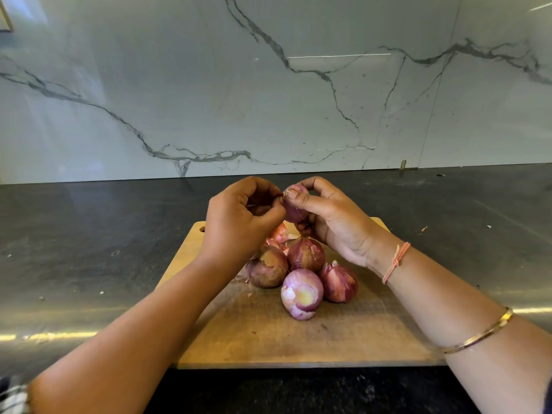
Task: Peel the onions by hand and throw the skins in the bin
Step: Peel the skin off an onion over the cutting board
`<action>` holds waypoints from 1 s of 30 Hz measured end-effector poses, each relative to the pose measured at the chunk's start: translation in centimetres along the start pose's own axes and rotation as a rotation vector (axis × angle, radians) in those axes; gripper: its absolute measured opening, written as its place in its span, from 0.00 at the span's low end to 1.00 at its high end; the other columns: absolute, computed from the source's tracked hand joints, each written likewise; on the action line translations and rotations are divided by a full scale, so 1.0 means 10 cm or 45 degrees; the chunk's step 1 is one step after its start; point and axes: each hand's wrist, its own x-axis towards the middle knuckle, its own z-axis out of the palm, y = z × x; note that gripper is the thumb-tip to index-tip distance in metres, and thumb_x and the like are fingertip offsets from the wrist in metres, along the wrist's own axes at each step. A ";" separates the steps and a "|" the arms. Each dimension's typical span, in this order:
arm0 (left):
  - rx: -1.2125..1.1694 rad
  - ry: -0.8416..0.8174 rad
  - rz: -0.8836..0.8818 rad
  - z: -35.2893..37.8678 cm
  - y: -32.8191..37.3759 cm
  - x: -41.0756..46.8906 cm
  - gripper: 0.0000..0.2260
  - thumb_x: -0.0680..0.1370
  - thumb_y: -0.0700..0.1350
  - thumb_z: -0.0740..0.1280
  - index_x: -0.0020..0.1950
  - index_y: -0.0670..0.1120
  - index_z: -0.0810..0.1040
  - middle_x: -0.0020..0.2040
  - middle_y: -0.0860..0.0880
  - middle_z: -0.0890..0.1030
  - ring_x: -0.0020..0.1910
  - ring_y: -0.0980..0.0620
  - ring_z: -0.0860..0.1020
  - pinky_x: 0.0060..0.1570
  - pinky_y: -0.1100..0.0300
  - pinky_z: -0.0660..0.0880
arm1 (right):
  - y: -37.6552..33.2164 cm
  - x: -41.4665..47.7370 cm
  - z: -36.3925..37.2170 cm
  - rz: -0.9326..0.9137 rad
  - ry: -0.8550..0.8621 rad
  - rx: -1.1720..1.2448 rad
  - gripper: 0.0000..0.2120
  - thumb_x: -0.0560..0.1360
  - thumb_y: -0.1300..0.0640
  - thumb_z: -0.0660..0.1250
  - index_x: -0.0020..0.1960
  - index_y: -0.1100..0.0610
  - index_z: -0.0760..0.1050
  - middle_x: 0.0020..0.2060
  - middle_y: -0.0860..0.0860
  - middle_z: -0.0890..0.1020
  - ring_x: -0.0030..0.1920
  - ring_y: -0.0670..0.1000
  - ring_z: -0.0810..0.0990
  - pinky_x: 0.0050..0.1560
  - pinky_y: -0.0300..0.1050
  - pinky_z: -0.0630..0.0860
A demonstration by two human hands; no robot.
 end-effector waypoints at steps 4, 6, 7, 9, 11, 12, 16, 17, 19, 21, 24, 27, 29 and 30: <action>0.008 0.029 0.001 -0.01 0.02 0.00 0.13 0.72 0.37 0.71 0.40 0.56 0.76 0.36 0.58 0.80 0.35 0.64 0.79 0.38 0.71 0.75 | -0.01 -0.01 0.01 0.008 -0.002 0.028 0.07 0.75 0.60 0.66 0.51 0.58 0.70 0.36 0.50 0.79 0.31 0.43 0.79 0.29 0.35 0.72; 0.004 0.040 -0.003 -0.01 0.03 0.00 0.13 0.72 0.37 0.71 0.39 0.56 0.76 0.36 0.58 0.80 0.35 0.64 0.79 0.38 0.72 0.75 | -0.01 -0.01 0.02 0.010 -0.004 0.035 0.08 0.75 0.60 0.66 0.52 0.58 0.69 0.35 0.50 0.79 0.30 0.42 0.78 0.28 0.35 0.71; 0.004 0.044 -0.004 -0.01 0.03 0.00 0.13 0.72 0.37 0.71 0.39 0.55 0.76 0.36 0.58 0.80 0.36 0.64 0.79 0.38 0.72 0.75 | -0.02 -0.01 0.02 0.011 -0.006 0.039 0.08 0.75 0.60 0.66 0.52 0.58 0.69 0.35 0.50 0.79 0.30 0.42 0.78 0.28 0.35 0.71; 0.003 0.052 -0.004 -0.01 0.03 0.00 0.12 0.72 0.36 0.71 0.40 0.55 0.77 0.37 0.58 0.81 0.36 0.64 0.80 0.38 0.71 0.76 | -0.02 -0.02 0.02 0.014 -0.009 0.052 0.07 0.75 0.60 0.66 0.52 0.58 0.69 0.36 0.51 0.79 0.30 0.42 0.78 0.28 0.34 0.71; -0.010 0.061 -0.014 -0.01 0.02 0.00 0.12 0.72 0.36 0.71 0.40 0.54 0.77 0.38 0.57 0.81 0.37 0.63 0.80 0.39 0.71 0.76 | -0.02 -0.01 0.02 0.014 -0.008 0.059 0.07 0.76 0.61 0.65 0.52 0.58 0.69 0.37 0.51 0.78 0.30 0.42 0.78 0.28 0.34 0.71; -0.020 0.067 -0.021 0.00 0.02 0.00 0.11 0.72 0.36 0.71 0.41 0.53 0.78 0.38 0.57 0.82 0.38 0.63 0.81 0.39 0.71 0.76 | -0.01 -0.01 0.02 0.016 -0.006 0.053 0.07 0.76 0.61 0.65 0.52 0.58 0.69 0.36 0.51 0.78 0.30 0.43 0.78 0.28 0.35 0.71; -0.043 0.075 -0.016 -0.01 0.00 0.00 0.07 0.72 0.35 0.70 0.42 0.48 0.81 0.39 0.56 0.82 0.38 0.62 0.81 0.39 0.71 0.76 | 0.00 0.01 0.00 0.033 0.003 0.054 0.05 0.76 0.61 0.64 0.51 0.57 0.69 0.35 0.51 0.78 0.30 0.45 0.76 0.29 0.37 0.70; -0.039 0.070 -0.009 -0.01 0.00 0.01 0.07 0.73 0.35 0.70 0.43 0.47 0.81 0.39 0.56 0.82 0.38 0.62 0.81 0.39 0.72 0.75 | 0.00 0.01 0.00 0.037 0.005 0.064 0.04 0.76 0.61 0.64 0.50 0.57 0.70 0.35 0.51 0.78 0.30 0.44 0.77 0.28 0.37 0.71; -0.032 0.055 -0.009 -0.02 0.00 0.01 0.06 0.73 0.36 0.71 0.43 0.47 0.81 0.39 0.56 0.82 0.37 0.63 0.81 0.39 0.72 0.75 | 0.00 0.02 -0.01 0.047 0.001 0.070 0.04 0.77 0.62 0.63 0.50 0.57 0.70 0.36 0.51 0.78 0.30 0.45 0.77 0.29 0.37 0.71; -0.045 0.048 -0.028 -0.02 -0.02 0.03 0.06 0.73 0.35 0.70 0.43 0.47 0.82 0.39 0.56 0.82 0.37 0.62 0.81 0.38 0.72 0.75 | 0.00 0.02 -0.02 0.055 -0.012 0.075 0.03 0.77 0.62 0.63 0.50 0.58 0.70 0.37 0.52 0.79 0.32 0.46 0.78 0.31 0.38 0.71; -0.107 0.078 -0.053 -0.03 -0.05 0.05 0.08 0.73 0.35 0.69 0.43 0.48 0.81 0.39 0.54 0.83 0.37 0.59 0.82 0.39 0.68 0.77 | 0.00 0.03 -0.04 0.079 -0.036 0.146 0.03 0.77 0.62 0.62 0.49 0.58 0.72 0.38 0.52 0.81 0.36 0.49 0.80 0.37 0.42 0.73; -0.125 0.062 -0.064 -0.04 -0.05 0.05 0.08 0.74 0.34 0.69 0.43 0.48 0.81 0.39 0.54 0.83 0.37 0.59 0.82 0.39 0.69 0.77 | 0.01 0.04 -0.06 0.088 -0.033 0.133 0.04 0.78 0.62 0.61 0.51 0.58 0.72 0.37 0.52 0.81 0.34 0.48 0.80 0.33 0.40 0.73; -0.164 0.054 -0.088 -0.03 -0.05 0.04 0.10 0.74 0.35 0.69 0.42 0.50 0.80 0.39 0.53 0.83 0.38 0.58 0.82 0.40 0.68 0.77 | 0.02 0.05 -0.07 0.095 -0.025 0.103 0.04 0.78 0.62 0.60 0.52 0.58 0.72 0.38 0.53 0.81 0.33 0.48 0.79 0.31 0.38 0.73; -0.180 0.054 -0.099 -0.02 -0.05 0.04 0.10 0.75 0.35 0.68 0.42 0.51 0.80 0.39 0.53 0.83 0.39 0.57 0.82 0.41 0.67 0.78 | 0.02 0.05 -0.07 0.098 -0.024 0.090 0.04 0.78 0.61 0.60 0.52 0.58 0.72 0.38 0.54 0.81 0.33 0.48 0.79 0.31 0.38 0.73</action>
